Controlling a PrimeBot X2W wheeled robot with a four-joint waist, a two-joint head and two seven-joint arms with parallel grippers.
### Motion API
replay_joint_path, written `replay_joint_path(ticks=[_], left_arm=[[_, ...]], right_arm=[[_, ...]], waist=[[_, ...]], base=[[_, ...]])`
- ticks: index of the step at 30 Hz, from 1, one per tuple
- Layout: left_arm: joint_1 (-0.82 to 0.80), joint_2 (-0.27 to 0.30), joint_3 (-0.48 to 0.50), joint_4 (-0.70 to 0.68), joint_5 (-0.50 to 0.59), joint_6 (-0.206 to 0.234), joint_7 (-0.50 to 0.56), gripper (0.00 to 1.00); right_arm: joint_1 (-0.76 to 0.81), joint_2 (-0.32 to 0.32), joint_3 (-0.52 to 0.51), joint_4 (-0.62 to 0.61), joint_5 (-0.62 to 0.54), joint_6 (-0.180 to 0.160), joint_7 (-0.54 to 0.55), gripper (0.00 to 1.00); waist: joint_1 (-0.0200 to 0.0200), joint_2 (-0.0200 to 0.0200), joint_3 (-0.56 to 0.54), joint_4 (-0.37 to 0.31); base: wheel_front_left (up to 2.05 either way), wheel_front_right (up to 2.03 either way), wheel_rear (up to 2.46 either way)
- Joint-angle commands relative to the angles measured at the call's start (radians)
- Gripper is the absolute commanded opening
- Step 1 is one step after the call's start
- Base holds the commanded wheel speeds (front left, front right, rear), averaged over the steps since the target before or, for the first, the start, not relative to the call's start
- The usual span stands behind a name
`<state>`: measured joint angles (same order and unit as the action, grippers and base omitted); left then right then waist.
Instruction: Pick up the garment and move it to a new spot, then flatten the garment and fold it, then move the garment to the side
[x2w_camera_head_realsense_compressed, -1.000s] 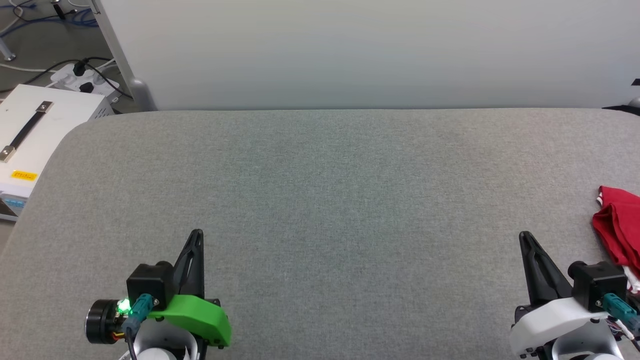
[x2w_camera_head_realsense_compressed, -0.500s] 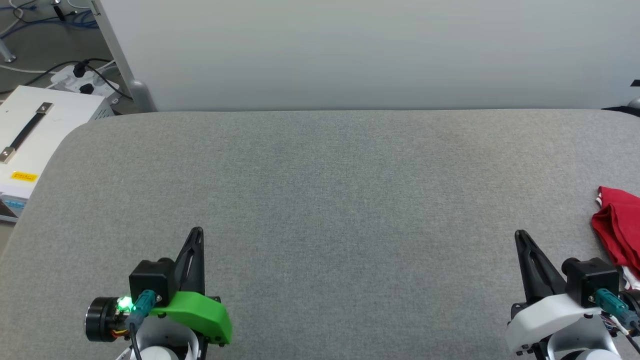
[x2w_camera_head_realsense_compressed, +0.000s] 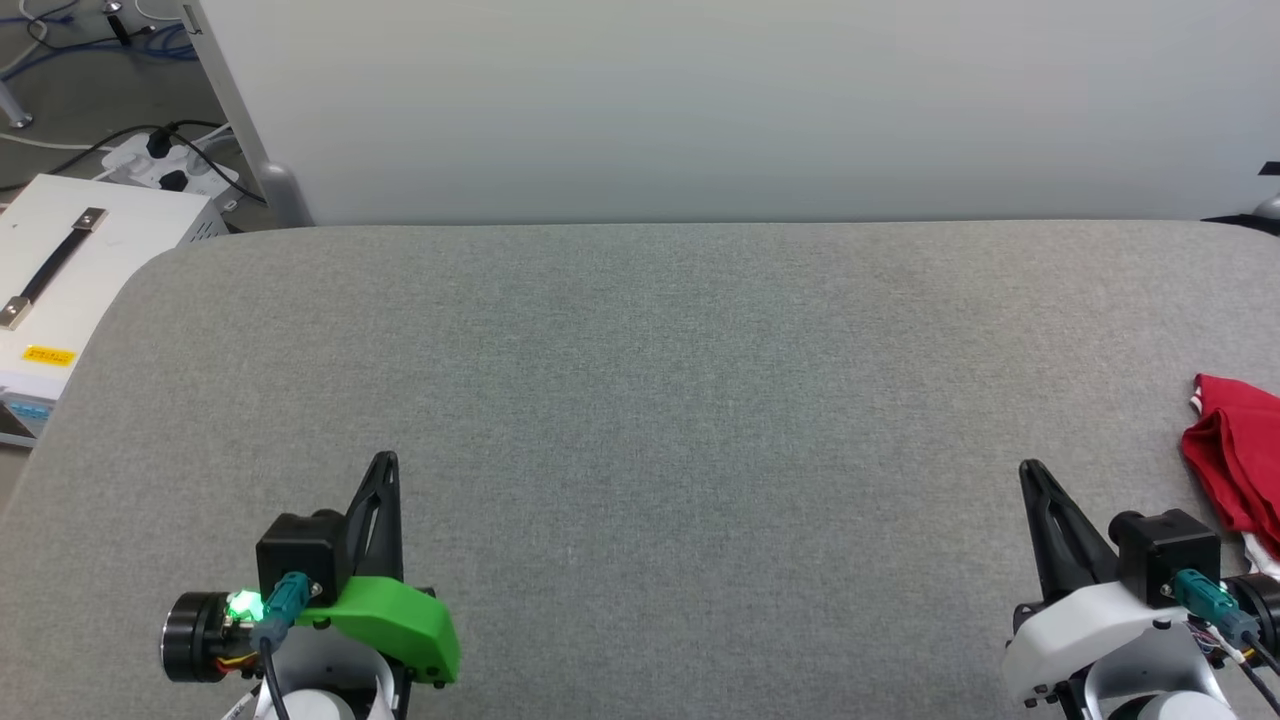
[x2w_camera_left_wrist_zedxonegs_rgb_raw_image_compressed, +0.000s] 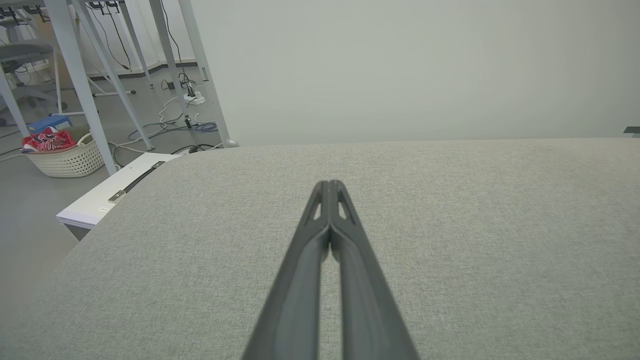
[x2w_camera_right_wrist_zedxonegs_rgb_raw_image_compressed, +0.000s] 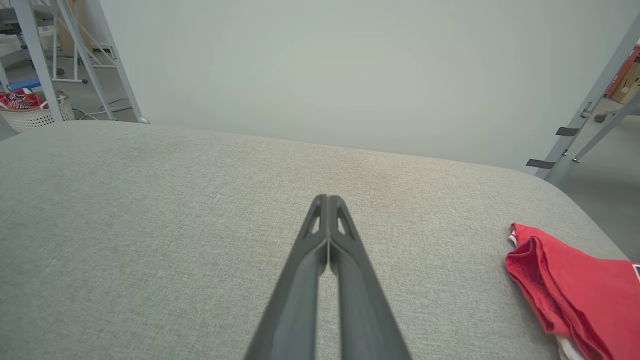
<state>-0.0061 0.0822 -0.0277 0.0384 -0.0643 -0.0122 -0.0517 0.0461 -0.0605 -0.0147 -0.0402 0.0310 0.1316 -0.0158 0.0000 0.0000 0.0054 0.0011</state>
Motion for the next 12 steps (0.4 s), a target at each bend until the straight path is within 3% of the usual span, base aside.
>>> replay_joint_path(ticks=[1,12], left_arm=[[0.005,-0.010,0.004,-0.009,0.015,0.005,0.004,0.00],[0.005,-0.020,0.015,-0.023,0.038,0.009,0.027,0.00]], right_arm=[[-0.021,0.005,0.004,0.006,-0.007,-0.001,0.004,0.00],[-0.033,0.007,0.009,0.022,-0.018,-0.001,0.009,0.00]], waist=[[0.0000,0.0000,0.000,0.000],[0.0000,0.0000,-0.003,-0.001]], base=[[0.00,0.00,0.00],[0.00,0.00,0.00]])
